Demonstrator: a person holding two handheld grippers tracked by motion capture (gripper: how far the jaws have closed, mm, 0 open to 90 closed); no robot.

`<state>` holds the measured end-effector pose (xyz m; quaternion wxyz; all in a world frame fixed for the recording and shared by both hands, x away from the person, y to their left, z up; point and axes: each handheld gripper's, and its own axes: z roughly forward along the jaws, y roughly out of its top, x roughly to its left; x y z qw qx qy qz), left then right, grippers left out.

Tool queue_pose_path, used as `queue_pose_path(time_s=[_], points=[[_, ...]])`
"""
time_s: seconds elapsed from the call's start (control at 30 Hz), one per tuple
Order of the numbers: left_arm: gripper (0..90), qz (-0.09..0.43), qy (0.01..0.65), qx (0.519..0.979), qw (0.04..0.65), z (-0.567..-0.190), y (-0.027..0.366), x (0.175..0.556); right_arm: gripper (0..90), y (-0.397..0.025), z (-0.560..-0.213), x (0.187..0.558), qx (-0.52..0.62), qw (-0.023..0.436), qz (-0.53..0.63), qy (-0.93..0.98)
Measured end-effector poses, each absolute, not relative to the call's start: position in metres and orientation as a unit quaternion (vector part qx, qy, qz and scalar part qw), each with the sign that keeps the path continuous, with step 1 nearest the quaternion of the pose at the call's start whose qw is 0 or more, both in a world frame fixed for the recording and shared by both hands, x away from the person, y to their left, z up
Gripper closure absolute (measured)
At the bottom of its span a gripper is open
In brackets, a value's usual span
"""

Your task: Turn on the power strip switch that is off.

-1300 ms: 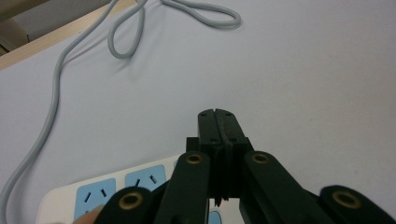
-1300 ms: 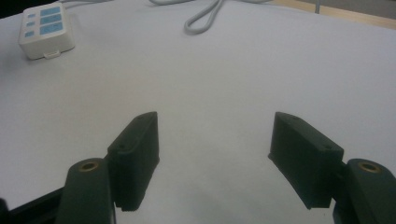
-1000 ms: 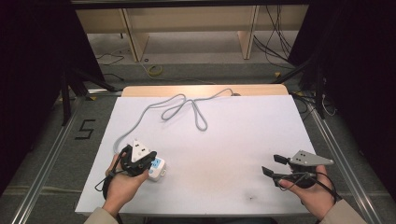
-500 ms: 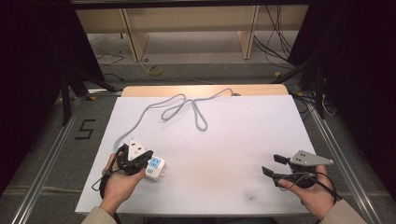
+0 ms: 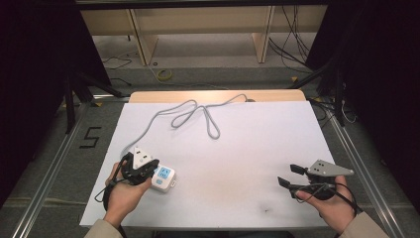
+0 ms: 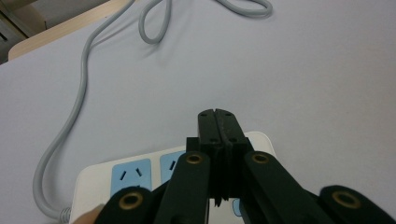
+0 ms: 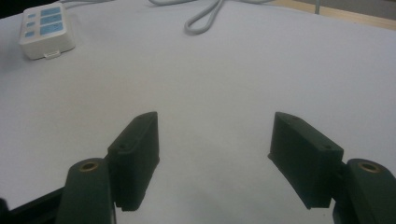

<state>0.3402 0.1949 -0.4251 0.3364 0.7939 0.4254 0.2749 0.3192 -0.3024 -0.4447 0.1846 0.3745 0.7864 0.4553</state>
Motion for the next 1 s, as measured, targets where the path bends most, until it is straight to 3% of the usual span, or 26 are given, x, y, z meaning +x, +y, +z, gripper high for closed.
queue_pose_path(time_s=[1.0], points=[[90.0,0.280,0.448,0.787,0.317,-0.428,0.213,0.347,33.2,-0.302,-0.445,0.319,0.375,0.184,0.455,0.786]])
